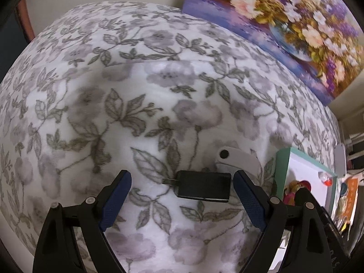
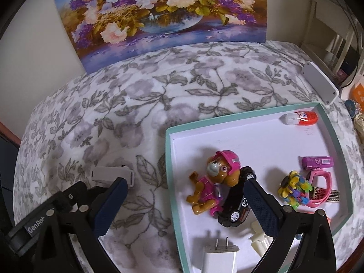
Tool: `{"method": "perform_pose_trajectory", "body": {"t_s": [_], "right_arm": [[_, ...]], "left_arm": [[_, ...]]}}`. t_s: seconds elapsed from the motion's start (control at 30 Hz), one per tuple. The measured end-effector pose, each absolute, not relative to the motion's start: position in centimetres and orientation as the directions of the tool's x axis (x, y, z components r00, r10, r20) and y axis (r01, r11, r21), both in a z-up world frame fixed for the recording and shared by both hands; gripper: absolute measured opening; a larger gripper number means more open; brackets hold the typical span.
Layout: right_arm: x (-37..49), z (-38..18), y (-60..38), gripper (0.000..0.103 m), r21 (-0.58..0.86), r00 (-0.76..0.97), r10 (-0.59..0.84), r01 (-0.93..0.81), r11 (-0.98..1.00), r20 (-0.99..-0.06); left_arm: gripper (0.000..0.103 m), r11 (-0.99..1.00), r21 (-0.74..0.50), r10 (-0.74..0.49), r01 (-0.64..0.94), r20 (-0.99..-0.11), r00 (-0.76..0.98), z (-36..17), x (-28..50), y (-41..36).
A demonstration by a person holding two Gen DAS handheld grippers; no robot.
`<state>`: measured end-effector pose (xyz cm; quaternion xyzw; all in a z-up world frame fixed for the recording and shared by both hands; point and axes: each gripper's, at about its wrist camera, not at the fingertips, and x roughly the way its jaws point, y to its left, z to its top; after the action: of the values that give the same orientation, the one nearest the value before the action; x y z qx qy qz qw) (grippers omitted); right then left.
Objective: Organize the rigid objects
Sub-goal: 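Grasp the black charger with the left tool, then grasp the white round holder with the right tool while the left tool holds the charger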
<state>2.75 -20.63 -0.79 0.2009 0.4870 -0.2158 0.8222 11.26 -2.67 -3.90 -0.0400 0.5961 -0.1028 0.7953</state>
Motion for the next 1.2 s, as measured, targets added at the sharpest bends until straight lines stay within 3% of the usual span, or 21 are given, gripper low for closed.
{"method": "perform_pose_trajectory", "body": {"t_s": [0.37, 0.67, 1.0, 1.2], "right_arm": [[2.3, -1.1, -21.4, 0.103, 0.115, 0.418, -0.165, 0.567, 0.815, -0.893], [2.3, -1.2, -21.5, 0.103, 0.115, 0.414, -0.163, 0.568, 0.815, -0.896], [2.4, -1.2, -20.9, 0.103, 0.104, 0.418, -0.169, 0.556, 0.824, -0.893], [3.3, -0.2, -18.6, 0.103, 0.181, 0.485, -0.089, 0.481, 0.858, -0.870]], "left_arm": [[0.090, 0.974, -0.136, -0.184, 0.178, -0.940, 0.288, -4.9, 11.1, -4.3], [0.053, 0.964, -0.178, -0.232, 0.199, -0.928, 0.293, -4.7, 11.2, -4.4], [0.052, 0.973, -0.188, -0.221, 0.133, -0.926, 0.306, -3.5, 11.7, -2.1], [0.052, 0.983, -0.182, -0.177, 0.022, -0.913, 0.368, -1.4, 12.2, 1.8]]}}
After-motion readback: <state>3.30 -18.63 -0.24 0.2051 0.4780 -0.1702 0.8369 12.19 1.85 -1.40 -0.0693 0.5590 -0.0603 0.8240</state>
